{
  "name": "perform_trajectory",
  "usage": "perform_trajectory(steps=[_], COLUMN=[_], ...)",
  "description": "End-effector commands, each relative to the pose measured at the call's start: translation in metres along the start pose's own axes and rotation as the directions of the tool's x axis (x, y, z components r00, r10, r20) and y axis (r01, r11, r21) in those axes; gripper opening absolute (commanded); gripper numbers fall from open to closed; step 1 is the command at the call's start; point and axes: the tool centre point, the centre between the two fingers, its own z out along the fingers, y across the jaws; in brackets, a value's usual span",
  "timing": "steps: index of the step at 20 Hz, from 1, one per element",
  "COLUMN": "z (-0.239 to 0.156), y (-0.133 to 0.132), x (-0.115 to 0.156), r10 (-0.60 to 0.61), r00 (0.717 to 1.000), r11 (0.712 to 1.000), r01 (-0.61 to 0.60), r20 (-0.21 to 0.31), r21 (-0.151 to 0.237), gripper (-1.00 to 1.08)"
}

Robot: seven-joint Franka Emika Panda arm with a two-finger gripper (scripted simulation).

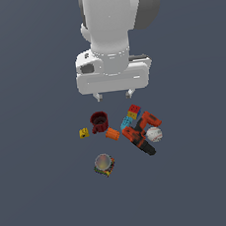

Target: Pick up a designated object from a clutter of objects.

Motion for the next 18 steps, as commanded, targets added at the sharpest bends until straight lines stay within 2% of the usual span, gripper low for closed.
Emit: perform_trajectory(steps=[1, 13, 18], z=[0.000, 0.006, 0.012], y=[0.000, 0.009, 0.012], x=[0.000, 0.002, 0.003], r10=[0.000, -0.015, 0.018], r00=[1.000, 1.000, 1.000], r11=[1.000, 1.000, 1.000], r01=[0.000, 0.015, -0.018], r20=[0.000, 0.013, 0.013], r21=[0.000, 0.008, 0.011], gripper=[1.00, 1.00, 1.00])
